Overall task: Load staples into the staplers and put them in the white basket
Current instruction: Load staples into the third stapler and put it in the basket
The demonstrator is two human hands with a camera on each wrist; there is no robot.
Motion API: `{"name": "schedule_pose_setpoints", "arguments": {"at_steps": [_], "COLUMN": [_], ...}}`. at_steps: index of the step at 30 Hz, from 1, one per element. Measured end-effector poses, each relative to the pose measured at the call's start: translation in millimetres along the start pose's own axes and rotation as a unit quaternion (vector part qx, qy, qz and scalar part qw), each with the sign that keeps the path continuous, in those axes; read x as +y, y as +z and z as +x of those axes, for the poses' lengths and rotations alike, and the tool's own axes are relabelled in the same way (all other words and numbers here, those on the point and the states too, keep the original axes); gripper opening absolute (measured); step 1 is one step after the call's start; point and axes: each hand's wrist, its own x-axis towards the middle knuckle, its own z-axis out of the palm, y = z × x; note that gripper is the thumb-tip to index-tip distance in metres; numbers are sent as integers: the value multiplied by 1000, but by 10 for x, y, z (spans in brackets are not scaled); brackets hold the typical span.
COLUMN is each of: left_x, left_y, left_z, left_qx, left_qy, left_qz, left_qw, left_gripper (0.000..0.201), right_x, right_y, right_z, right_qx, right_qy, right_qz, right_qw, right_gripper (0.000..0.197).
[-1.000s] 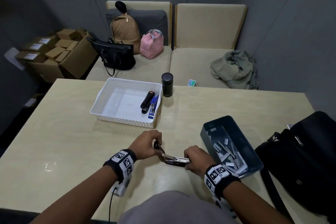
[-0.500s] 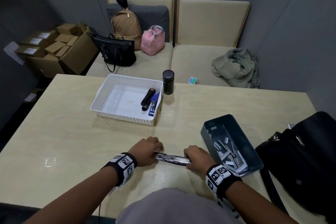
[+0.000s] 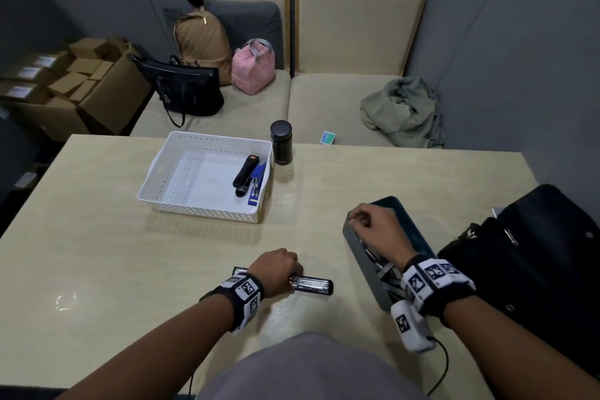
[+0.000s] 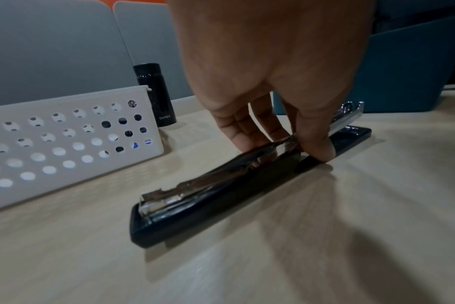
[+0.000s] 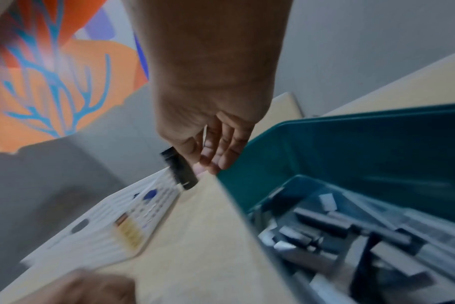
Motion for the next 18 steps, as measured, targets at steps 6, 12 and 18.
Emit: {"name": "schedule_pose_setpoints", "arguments": {"at_steps": [6,12,18], "left_x": [-3,8,16], "left_y": [18,32,-33], "left_z": [11,24,62], "left_qx": [3,1,-11], "left_qy": [-18,-23,-14], "left_qz": [-13,-4,-1], "left_qw": [1000,1000,1000], "left_gripper": [31,32,26], "right_x": [635,695,442], "right_y": [-289,-92,184], "right_z": [122,-6,-25], "right_qx": [-67,-220,-179], "right_qy": [118,96,49], "right_qz": [-74,-172,-416], "right_qw": [988,955,890], "right_gripper": [21,8,14]}}
